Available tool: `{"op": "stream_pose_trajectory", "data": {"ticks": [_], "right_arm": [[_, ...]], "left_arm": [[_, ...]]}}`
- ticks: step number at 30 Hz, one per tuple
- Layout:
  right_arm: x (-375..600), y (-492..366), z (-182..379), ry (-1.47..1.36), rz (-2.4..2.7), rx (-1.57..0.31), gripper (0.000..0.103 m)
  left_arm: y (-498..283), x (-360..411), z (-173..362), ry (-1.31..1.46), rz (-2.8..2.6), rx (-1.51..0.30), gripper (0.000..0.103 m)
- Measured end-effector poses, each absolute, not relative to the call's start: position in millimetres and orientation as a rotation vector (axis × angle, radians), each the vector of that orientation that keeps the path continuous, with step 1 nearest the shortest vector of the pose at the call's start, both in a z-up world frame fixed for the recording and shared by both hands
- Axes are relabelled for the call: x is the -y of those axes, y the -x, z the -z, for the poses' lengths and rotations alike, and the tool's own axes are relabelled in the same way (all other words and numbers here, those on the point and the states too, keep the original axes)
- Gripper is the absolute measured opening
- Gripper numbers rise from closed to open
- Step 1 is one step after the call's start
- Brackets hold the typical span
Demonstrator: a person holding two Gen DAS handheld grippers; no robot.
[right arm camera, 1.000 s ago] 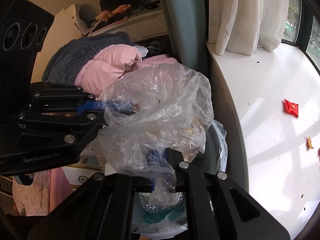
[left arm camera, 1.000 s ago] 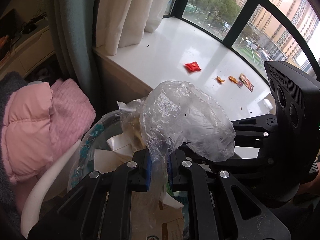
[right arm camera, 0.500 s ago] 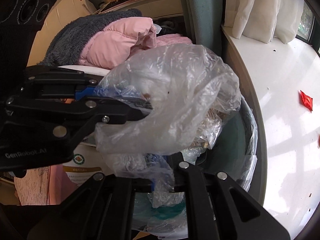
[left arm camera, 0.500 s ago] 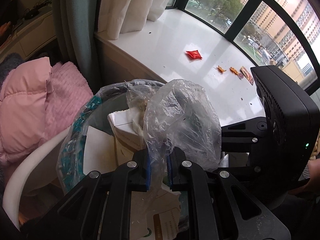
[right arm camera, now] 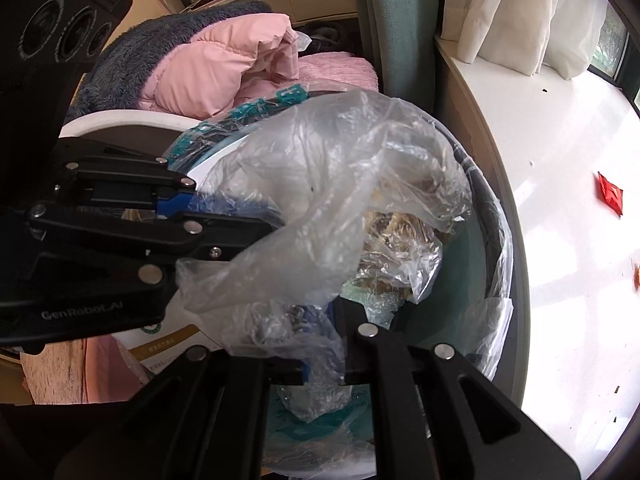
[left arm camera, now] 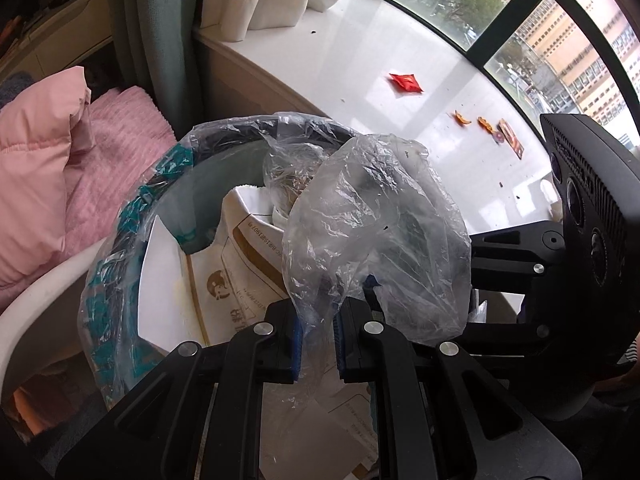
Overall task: Collect trash
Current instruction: 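Open both tools to drop the shell bag into the bin, then move both tools back over the sill toward the remaining wrappers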
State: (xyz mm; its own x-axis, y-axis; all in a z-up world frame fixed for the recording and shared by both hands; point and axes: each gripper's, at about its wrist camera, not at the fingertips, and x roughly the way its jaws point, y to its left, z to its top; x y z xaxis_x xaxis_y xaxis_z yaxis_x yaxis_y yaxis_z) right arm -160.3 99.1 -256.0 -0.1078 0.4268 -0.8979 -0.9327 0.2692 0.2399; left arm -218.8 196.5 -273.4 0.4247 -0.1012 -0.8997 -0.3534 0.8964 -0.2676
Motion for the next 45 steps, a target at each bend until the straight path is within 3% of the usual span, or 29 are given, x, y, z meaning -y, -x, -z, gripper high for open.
{"op": "stream_pose_trajectory", "data": {"ticks": [11,14,16,18,22,24,26,27,31,45], "right_arm": [[-97,162,256,0.669,-1.285,-1.098,0.009],[-90,164,246,0.682,-1.287,-1.056,0.011],[-84,166,238,0.681,-1.289,-1.033,0.041],[-78,169,230,0.675,-1.291,-1.011,0.059],[-66,173,212,0.663,-1.291,-0.967,0.076],[-59,174,204,0.643,-1.29,-0.955,0.082],[-52,175,195,0.617,-1.28,-0.935,0.089],[-48,174,190,0.601,-1.271,-0.929,0.09],[-32,164,170,0.494,-1.212,-0.905,0.09],[23,104,132,0.283,-0.983,-0.847,0.09]], "left_arm": [[216,-199,281,0.463,-0.162,-1.141,0.011],[221,-198,276,0.44,-0.174,-1.127,0.019],[228,-197,270,0.429,-0.182,-1.104,0.024],[234,-198,261,0.426,-0.189,-1.076,0.032],[248,-198,241,0.415,-0.196,-1.02,0.048],[252,-197,232,0.411,-0.193,-1.001,0.068],[255,-196,224,0.402,-0.186,-0.979,0.081],[257,-195,219,0.394,-0.185,-0.967,0.087],[257,-189,204,0.359,-0.176,-0.924,0.097],[197,-152,169,0.246,-0.039,-0.867,0.097]]}}
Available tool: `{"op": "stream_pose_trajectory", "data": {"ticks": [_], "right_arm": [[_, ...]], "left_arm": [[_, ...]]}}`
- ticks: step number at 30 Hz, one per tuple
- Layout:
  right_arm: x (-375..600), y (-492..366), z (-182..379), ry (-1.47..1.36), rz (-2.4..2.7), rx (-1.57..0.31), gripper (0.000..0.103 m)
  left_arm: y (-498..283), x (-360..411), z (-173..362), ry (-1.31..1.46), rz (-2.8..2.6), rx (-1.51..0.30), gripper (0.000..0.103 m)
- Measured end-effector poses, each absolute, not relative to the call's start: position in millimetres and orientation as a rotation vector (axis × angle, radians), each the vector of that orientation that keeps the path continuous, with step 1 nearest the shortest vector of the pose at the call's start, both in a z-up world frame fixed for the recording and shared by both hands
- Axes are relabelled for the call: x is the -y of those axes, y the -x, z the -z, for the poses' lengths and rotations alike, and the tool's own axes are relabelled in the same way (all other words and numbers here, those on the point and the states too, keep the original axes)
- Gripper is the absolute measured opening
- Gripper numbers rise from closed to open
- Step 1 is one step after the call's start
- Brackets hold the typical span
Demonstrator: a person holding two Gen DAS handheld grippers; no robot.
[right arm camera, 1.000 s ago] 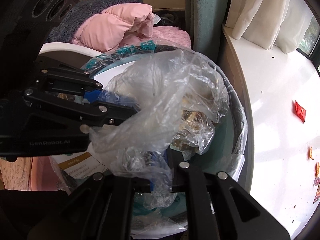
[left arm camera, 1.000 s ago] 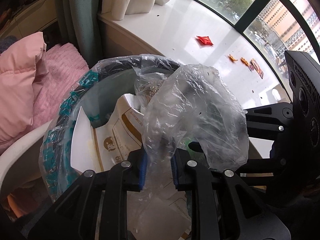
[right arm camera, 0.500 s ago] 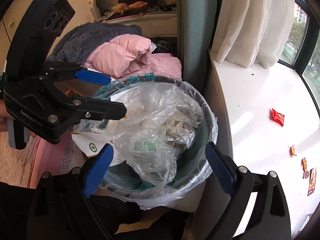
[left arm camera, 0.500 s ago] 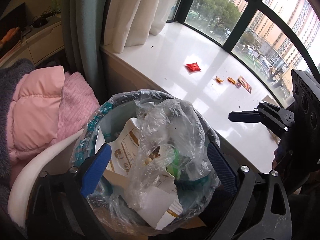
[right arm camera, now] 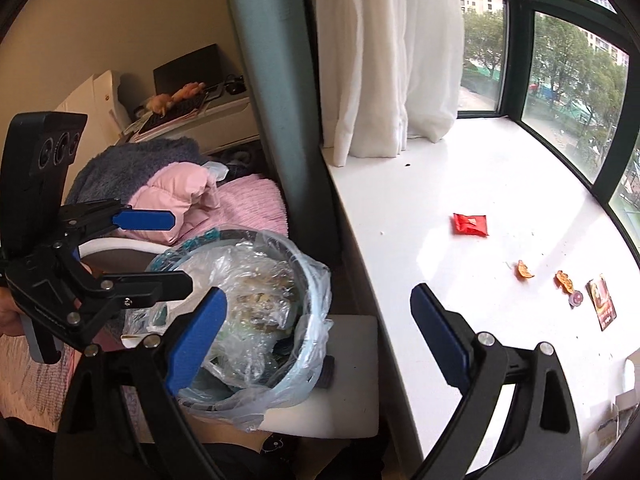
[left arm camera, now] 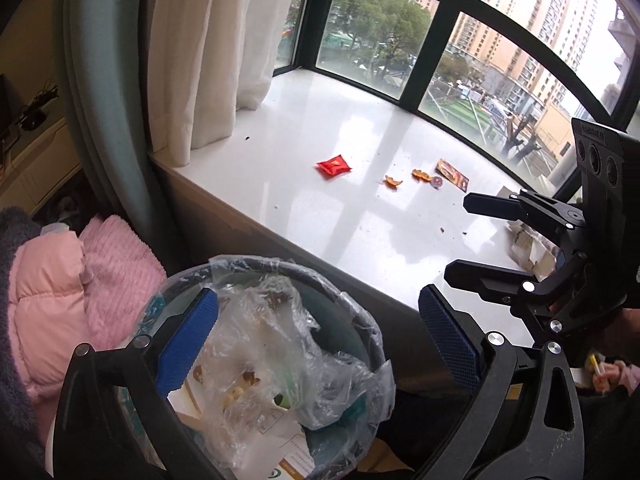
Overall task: Collect trash
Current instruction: 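Move both tools back over the sill toward the remaining wrappers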
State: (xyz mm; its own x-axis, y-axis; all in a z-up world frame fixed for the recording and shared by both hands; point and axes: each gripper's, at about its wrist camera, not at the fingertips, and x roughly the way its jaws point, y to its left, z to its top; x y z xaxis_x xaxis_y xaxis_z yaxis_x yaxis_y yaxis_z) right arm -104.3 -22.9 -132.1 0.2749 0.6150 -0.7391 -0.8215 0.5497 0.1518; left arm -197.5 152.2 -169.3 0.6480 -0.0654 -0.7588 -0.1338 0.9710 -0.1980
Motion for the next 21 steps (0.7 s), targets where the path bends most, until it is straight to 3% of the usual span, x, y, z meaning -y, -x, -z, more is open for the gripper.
{"op": "stream_pose_trajectory", "data": {"ticks": [21], "right_arm": [[130,7,126,0.153,-0.712,-0.837,0.09]], "left_arm": [[56,-69,152,0.101,0.194,-0.876,0.097]]}}
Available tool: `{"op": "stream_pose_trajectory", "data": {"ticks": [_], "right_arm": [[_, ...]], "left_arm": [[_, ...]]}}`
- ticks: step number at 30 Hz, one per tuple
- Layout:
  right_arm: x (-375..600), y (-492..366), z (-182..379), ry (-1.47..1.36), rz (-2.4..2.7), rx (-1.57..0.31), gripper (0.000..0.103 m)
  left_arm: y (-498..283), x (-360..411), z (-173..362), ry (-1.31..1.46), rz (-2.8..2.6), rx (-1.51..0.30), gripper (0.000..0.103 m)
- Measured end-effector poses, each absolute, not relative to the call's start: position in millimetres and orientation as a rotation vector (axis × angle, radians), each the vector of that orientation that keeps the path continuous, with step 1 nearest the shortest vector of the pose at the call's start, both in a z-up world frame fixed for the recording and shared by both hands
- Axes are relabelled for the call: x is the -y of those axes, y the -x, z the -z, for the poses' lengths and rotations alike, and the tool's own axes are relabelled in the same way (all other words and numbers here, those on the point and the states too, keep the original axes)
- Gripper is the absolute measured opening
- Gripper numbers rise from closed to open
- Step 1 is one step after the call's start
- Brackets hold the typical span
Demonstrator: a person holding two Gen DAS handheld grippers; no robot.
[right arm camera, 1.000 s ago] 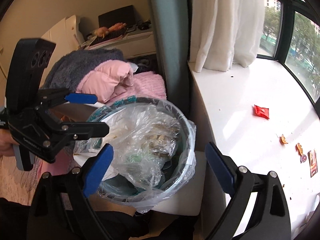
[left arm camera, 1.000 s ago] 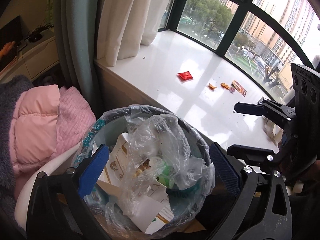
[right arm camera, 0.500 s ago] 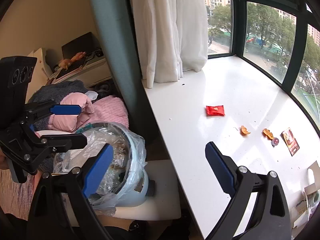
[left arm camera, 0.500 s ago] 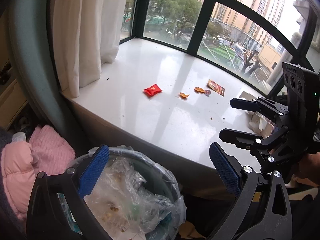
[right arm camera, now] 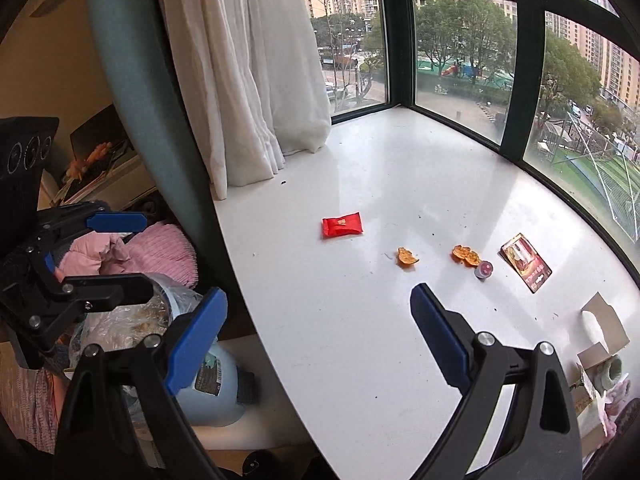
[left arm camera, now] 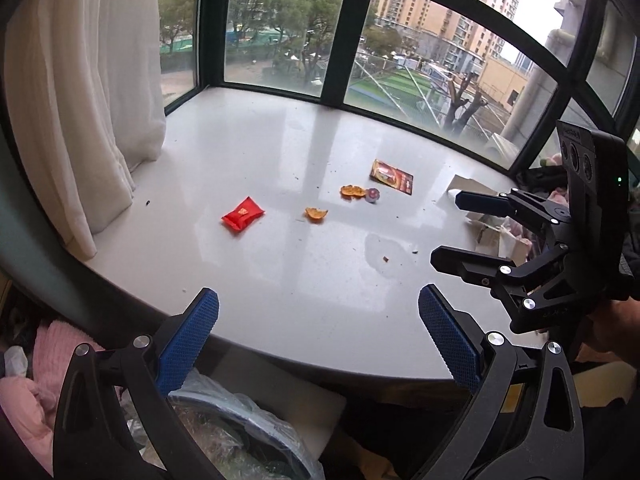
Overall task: Collect trash
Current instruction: 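Move both tools back over the sill toward the remaining wrappers, then lower the right tool onto the red-and-yellow card package and close it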
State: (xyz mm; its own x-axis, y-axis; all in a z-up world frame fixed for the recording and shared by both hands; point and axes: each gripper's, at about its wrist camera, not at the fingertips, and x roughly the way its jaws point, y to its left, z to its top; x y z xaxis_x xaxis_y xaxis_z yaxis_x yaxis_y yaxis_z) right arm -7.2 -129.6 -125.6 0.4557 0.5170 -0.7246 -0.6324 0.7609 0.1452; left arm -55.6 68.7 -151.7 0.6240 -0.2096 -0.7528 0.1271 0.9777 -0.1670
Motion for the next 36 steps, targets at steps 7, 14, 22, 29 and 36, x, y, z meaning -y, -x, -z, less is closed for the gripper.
{"op": "stream_pose_trajectory", "data": {"ticks": [7,14,22,29,36], "right_arm": [[160,-34,133,0.129,-0.65,-0.845,0.09],[192,-81,141,0.124,-0.588,-0.845,0.09],[236,-148,161,0.144,-0.518,-0.86,0.09],[265,-203,186,0.207,-0.51,-0.891,0.09],[276,-246,216,0.256,-0.557,-0.922,0.09]], "left_arm": [[5,-48,160,0.056,0.221,-0.905,0.097],[-47,-28,166,0.031,0.255,-0.922,0.097],[-114,5,174,-0.014,0.313,-0.919,0.097],[-171,32,188,-0.055,0.344,-0.925,0.097],[-219,48,203,-0.063,0.363,-0.932,0.097]]}}
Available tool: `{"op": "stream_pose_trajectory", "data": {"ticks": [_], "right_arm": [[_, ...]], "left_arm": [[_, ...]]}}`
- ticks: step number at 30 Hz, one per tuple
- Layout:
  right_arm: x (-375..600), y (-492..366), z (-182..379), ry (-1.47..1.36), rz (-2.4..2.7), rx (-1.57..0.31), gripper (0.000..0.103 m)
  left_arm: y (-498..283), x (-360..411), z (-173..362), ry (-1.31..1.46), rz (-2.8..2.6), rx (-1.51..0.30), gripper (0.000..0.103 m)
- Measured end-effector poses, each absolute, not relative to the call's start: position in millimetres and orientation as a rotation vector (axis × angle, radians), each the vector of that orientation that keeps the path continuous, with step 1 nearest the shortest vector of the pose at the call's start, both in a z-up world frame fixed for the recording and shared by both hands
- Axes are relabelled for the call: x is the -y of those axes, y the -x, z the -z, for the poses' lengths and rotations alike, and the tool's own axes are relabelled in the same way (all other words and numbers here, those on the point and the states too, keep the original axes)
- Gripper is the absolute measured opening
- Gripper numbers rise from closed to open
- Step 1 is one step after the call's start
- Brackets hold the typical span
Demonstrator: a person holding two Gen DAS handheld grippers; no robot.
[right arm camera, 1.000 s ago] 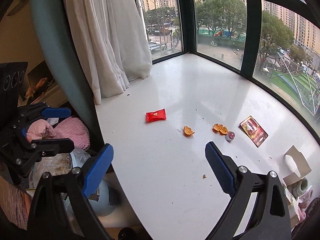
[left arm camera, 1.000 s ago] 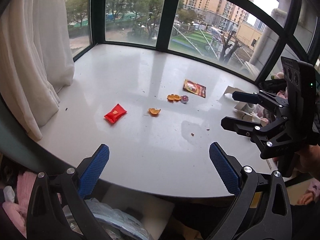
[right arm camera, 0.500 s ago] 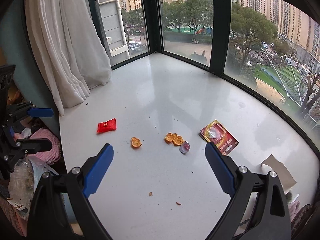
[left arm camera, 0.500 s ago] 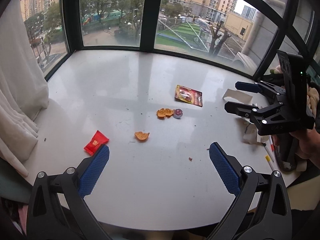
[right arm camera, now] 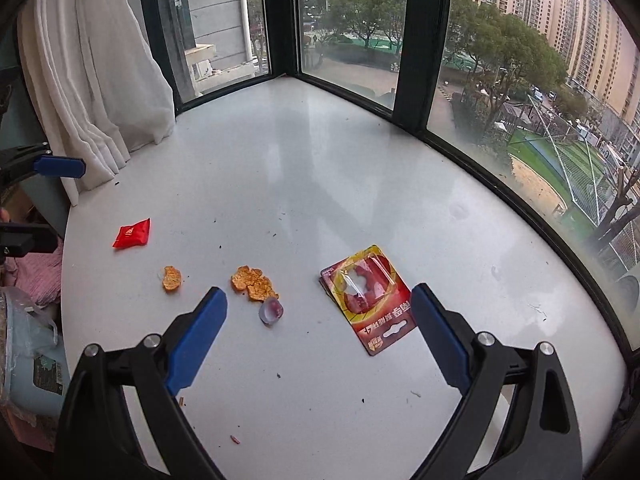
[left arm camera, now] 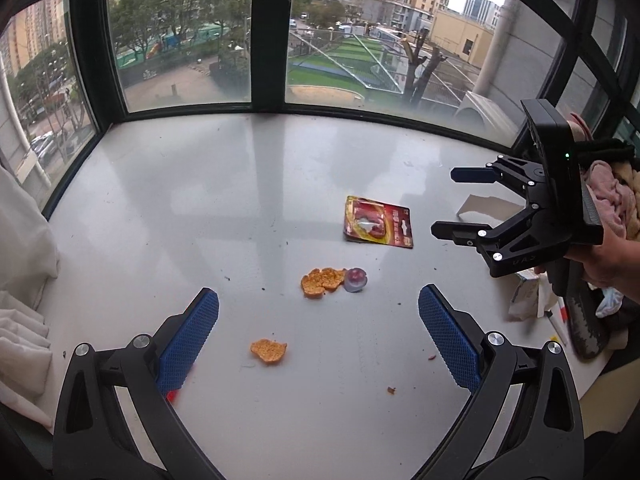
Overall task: Collect trash
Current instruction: 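Lower the right tool onto the red-and-yellow card package and close it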
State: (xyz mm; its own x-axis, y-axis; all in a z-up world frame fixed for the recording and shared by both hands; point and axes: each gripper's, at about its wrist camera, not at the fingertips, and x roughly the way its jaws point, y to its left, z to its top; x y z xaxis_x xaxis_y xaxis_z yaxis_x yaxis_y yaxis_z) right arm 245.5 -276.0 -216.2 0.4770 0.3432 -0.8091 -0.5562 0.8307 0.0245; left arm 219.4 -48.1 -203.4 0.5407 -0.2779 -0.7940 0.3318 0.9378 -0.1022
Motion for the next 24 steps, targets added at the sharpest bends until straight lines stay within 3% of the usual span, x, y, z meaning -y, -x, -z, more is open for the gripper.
{"op": "stream_pose_trajectory", "data": {"ticks": [24], "right_arm": [[280,-321,318,0.321,-0.711,-0.983,0.09]], "left_arm": [[-326,89,300,-0.076,0.394,-1.015,0.097]]}}
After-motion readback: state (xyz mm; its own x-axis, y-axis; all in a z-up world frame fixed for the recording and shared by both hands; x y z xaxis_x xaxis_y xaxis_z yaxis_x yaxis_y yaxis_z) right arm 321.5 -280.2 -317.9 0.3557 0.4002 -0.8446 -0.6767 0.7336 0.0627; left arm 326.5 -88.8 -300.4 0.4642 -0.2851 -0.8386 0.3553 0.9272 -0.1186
